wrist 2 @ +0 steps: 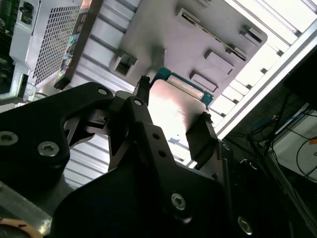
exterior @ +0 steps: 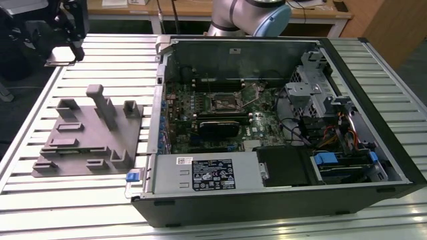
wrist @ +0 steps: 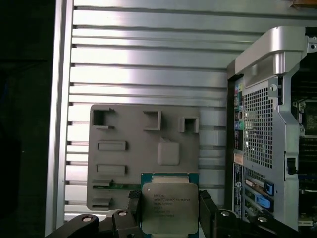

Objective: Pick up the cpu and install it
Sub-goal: 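Pick up the cpu and move it towards the insertion slot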

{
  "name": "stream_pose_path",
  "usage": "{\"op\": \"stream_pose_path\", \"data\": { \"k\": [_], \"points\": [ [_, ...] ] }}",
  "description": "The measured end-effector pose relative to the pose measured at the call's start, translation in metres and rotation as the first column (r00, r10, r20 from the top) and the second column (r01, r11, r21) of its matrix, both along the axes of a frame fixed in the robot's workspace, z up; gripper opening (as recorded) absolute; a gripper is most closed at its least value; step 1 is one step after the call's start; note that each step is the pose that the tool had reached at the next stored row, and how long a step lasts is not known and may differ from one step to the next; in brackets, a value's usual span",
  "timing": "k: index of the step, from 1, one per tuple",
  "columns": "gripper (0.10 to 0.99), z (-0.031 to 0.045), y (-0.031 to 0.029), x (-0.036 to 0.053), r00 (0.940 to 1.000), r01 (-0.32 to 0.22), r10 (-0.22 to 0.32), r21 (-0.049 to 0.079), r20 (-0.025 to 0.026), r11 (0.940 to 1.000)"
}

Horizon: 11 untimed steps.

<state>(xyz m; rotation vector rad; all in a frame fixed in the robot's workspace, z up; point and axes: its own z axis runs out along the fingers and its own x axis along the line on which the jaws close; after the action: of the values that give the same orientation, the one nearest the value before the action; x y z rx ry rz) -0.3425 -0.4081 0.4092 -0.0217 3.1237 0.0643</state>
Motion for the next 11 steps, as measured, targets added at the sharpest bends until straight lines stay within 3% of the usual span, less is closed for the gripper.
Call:
{"op": "stream_pose_path", "data": {
  "k": [11],
  "points": [
    [0.545, 0.0000, 0.0000, 0.0272, 1.0000, 0.000, 0.000, 0.000, 0.0001, 1.0000]
  ]
}}
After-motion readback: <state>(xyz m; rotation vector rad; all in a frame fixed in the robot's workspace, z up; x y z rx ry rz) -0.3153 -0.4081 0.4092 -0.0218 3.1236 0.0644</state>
